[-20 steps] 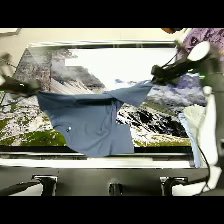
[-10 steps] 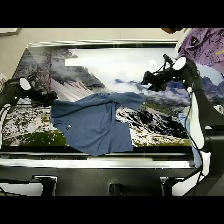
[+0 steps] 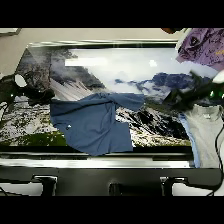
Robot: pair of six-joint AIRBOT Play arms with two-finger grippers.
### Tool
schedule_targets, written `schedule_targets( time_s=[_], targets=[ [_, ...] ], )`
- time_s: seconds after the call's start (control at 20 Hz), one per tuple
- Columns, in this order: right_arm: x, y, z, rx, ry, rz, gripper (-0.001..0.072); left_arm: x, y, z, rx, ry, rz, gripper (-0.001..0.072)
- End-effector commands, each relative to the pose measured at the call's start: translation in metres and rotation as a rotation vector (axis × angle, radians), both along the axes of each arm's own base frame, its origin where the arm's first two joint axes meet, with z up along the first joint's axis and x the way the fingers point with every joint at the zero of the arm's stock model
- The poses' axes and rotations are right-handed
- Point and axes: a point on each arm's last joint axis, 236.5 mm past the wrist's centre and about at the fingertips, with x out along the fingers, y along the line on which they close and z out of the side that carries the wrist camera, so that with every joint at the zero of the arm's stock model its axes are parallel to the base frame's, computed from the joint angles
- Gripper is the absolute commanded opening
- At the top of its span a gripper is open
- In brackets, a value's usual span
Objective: Fold the clothes and pants, and hang the long-sleeved shirts on hangers.
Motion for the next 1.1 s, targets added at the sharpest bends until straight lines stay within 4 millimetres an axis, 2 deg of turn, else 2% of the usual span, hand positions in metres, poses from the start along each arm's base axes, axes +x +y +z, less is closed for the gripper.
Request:
schedule_targets(
  time_s=[0.0,0.1,0.25,0.35,0.55,0.7,0.8,0.85,0.95,1.05],
  targets=[
    [-0.081,0.054,-0.047,0.159,0.107,0.032,0.0558,-0.002,0.000,0.000,-0.001,0.010,-0.001,0.0016],
    [-0.112,0.080,-0.076,0.159,0.144,0.033,0.0555,-0.004,0.000,0.000,-0.002,0.017,-0.002,0.0016],
    [-0.138,0.109,-0.103,0.134,0.168,0.068,0.0554,-0.005,0.000,0.000,-0.002,0.024,-0.002,0.0016],
    [-0.142,0.122,-0.116,0.095,0.158,0.076,0.0548,-0.005,0.000,0.000,-0.002,0.024,-0.002,0.0016],
    [-0.132,0.151,-0.120,0.075,0.093,0.071,0.0546,-0.008,-0.001,-0.001,-0.004,0.035,-0.003,0.0016],
    [-0.140,0.169,-0.133,0.052,0.121,0.085,0.0544,-0.009,-0.001,-0.001,-0.004,0.038,-0.004,0.0016],
    [-0.152,0.184,-0.141,0.059,0.156,0.116,0.0514,-0.009,-0.001,-0.001,-0.004,0.039,-0.004,0.0016],
    [-0.155,0.190,-0.143,0.065,0.158,0.130,0.0406,-0.009,-0.001,-0.001,-0.004,0.041,-0.004,0.0016],
    [-0.146,0.194,-0.136,0.085,0.133,0.119,0.0148,-0.010,-0.001,0.000,-0.004,0.041,-0.004,0.0016],
    [-0.114,0.196,-0.106,0.125,0.025,0.134,0.0029,-0.008,0.000,0.012,-0.001,0.027,-0.016,0.0016]
  ],
)
